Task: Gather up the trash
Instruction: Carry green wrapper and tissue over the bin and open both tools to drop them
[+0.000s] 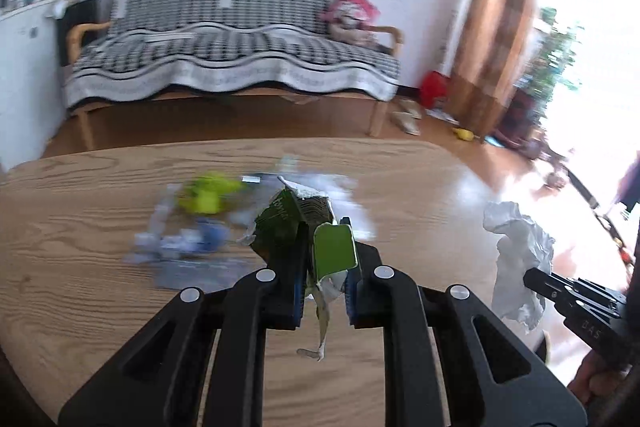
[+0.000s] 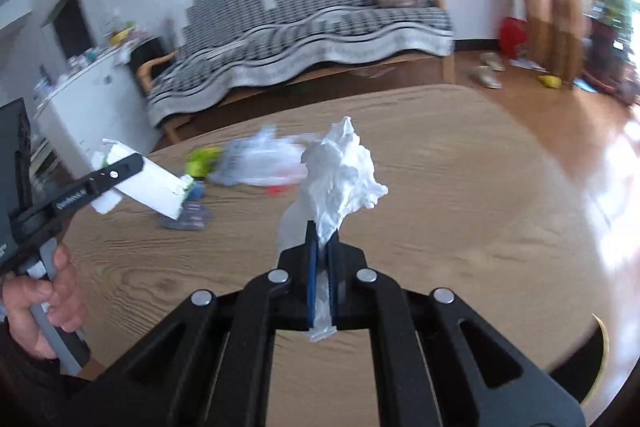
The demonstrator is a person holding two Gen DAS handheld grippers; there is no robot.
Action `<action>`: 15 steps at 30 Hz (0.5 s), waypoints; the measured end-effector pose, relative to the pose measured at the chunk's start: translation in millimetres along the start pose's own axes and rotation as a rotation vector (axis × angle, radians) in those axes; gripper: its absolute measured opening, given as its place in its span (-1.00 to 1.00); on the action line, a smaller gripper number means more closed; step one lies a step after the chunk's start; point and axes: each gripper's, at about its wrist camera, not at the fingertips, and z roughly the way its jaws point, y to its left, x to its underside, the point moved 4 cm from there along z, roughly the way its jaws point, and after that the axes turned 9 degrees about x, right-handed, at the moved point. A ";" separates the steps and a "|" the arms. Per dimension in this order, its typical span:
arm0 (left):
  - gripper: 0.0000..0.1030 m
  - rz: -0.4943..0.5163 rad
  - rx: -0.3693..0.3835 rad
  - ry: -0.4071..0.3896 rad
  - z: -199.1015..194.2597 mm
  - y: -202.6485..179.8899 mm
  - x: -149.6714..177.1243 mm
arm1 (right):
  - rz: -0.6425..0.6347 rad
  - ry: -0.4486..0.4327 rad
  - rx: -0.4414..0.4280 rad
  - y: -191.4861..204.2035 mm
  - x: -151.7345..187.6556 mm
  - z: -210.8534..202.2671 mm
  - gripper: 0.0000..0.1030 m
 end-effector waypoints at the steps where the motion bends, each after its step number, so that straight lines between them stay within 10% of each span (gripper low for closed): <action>1: -0.72 0.008 0.024 0.004 4.7 -13.2 1.3 | 0.022 -0.001 0.027 -20.1 4.5 -5.3 -0.90; 15: -0.72 0.194 0.397 0.144 77.8 -253.1 82.0 | 0.367 0.156 0.389 -307.0 126.5 -48.1 -0.90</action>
